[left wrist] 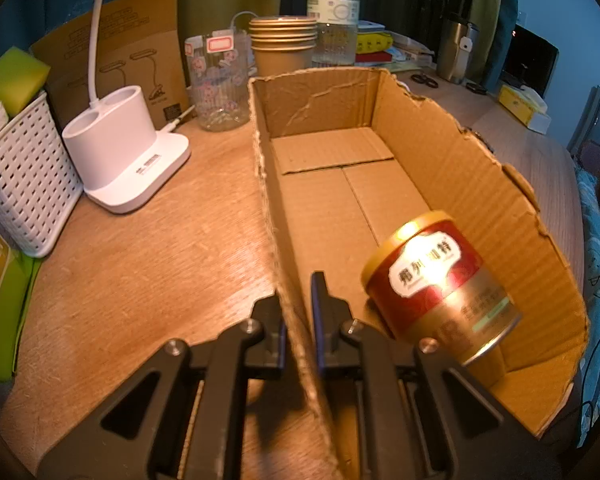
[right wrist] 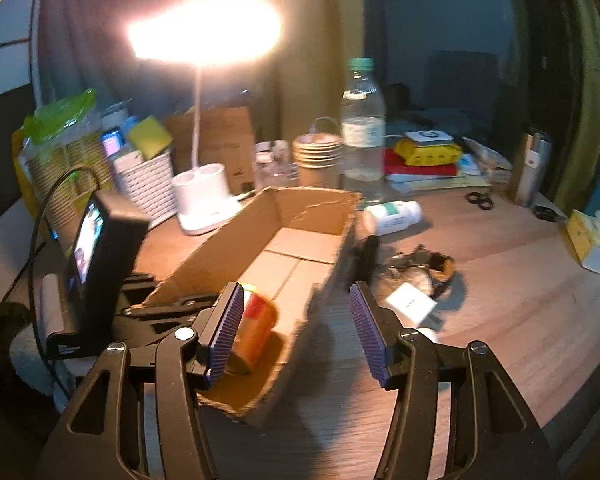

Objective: Organize rigid objects
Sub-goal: 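Move the right gripper to the white earbud case and grasp it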

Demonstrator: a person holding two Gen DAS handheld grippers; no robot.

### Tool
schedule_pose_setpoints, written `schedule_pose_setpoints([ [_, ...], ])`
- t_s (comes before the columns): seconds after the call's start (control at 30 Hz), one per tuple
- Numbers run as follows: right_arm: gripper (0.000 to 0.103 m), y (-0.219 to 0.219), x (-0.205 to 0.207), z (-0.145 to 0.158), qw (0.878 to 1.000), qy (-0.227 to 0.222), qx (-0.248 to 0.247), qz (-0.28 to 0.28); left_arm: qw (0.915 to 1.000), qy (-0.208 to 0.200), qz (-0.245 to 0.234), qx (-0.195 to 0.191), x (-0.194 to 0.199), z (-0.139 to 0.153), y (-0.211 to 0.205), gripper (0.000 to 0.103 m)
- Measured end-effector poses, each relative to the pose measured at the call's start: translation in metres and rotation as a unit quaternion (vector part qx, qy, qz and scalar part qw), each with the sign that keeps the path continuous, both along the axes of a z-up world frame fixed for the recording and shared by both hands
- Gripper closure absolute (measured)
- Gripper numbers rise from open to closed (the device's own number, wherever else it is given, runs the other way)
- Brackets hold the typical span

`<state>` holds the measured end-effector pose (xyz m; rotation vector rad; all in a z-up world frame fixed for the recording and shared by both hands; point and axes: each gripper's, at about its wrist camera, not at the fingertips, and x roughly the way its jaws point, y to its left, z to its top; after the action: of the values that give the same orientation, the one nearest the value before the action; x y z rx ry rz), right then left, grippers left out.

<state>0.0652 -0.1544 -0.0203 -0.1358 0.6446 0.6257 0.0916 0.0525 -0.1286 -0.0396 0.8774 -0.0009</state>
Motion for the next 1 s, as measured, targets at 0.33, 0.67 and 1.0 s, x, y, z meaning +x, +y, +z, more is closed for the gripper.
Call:
schedule_pose_setpoints([
  [0.33, 0.039, -0.035, 0.016, -0.005, 0.998, 0.001, -0.003, -0.056, 1.0000, 0.000, 0.000, 0.000, 0.000, 0.000, 0.000, 0.093],
  [0.67, 0.039, -0.048, 0.035, -0.038, 0.995, 0.028, -0.034, -0.091, 1.0000, 0.000, 0.000, 0.000, 0.000, -0.001, 0.000, 0.093],
  [1.0, 0.039, -0.051, 0.048, -0.065, 0.992, 0.057, -0.051, -0.101, 1.0000, 0.000, 0.000, 0.001, 0.000, 0.000, 0.000, 0.093],
])
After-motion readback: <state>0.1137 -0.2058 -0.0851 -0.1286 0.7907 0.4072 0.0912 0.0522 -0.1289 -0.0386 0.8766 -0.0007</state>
